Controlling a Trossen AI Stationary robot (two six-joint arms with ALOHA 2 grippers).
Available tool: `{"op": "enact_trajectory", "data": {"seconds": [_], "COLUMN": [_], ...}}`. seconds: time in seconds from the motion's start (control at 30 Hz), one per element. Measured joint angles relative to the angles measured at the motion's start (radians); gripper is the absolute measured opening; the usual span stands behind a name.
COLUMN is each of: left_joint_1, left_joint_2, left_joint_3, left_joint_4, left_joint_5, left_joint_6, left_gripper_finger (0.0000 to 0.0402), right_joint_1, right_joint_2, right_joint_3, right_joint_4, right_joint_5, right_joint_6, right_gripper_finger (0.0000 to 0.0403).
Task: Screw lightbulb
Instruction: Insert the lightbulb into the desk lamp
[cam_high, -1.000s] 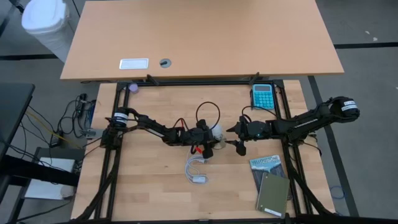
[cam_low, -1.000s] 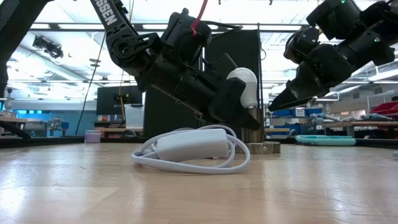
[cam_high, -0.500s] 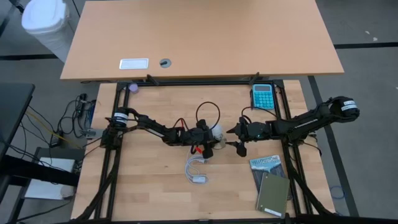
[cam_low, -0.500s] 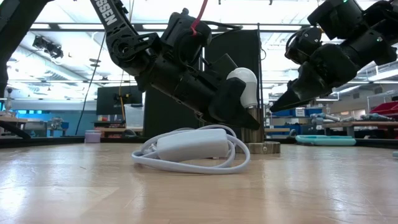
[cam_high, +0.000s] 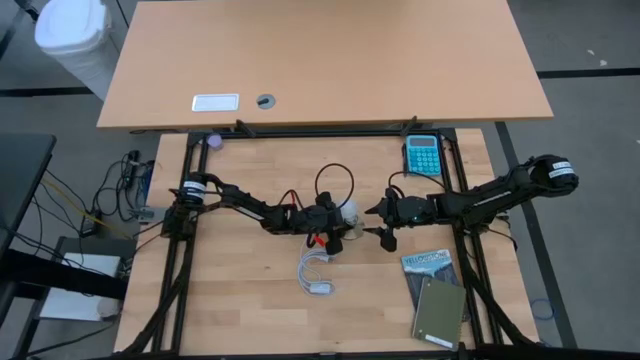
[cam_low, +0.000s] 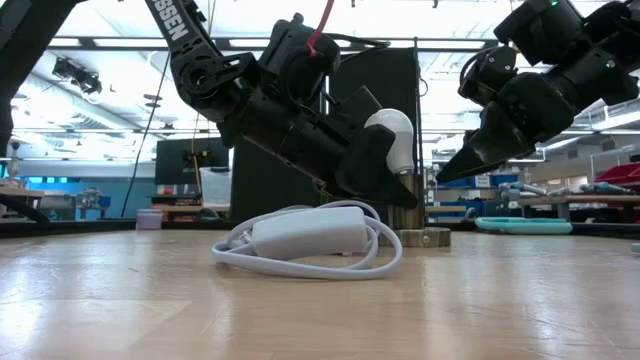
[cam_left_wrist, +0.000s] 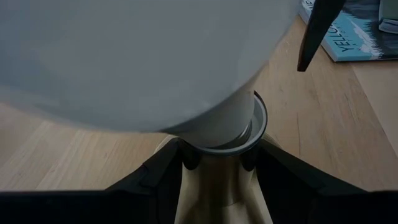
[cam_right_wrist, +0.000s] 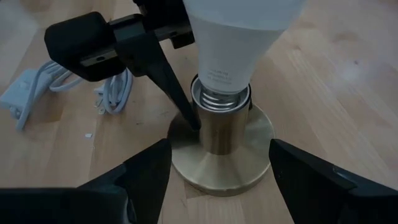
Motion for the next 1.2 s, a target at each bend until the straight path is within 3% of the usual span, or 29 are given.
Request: {"op": "enact_trajectory", "data": {"seconds": [0.8,1.2], "left_joint_1": [0.000,0.000], "left_joint_2": [0.000,0.000], "left_joint_3": [0.000,0.000], "left_joint_4": [0.000,0.000], "left_joint_5": [0.000,0.000], "left_joint_6": [0.000,0.000], "left_gripper_finger": [0.0188,0.0188], "right_joint_1": [0.019,0.066], "right_joint_2": [0.000,0.000], "right_joint_3": [0.000,0.000], "right_joint_4": [-0.004,-0.016], "right_joint_5": [-0.001,0.079], "right_joint_6": [0.001,0.028], "right_gripper_finger": [0.0272,0.0272]}}
